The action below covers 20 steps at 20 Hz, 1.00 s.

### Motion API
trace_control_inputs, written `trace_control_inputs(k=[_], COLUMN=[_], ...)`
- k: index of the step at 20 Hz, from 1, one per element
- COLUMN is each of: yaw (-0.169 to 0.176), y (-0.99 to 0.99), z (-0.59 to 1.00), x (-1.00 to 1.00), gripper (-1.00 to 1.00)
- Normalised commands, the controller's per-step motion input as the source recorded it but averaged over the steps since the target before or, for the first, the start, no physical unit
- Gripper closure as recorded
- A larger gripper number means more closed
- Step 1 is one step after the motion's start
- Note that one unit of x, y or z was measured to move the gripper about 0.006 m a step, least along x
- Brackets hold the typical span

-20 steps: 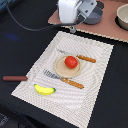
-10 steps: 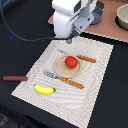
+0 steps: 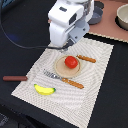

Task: Interact with the objects in diverse but meaningful ways.

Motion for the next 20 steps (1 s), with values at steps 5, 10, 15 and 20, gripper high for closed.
trace_control_inputs(k=[5, 10, 15, 20], yaw=[-0.027, -0.014, -0.002, 0.000], y=[-0.19, -0.14, -0.02, 0.00], z=[-0.25, -0.27, -0.11, -0.03], x=[0.31, 0.17, 0.25, 0.29], gripper=[-1.00, -1.00, -1.00, -1.00])
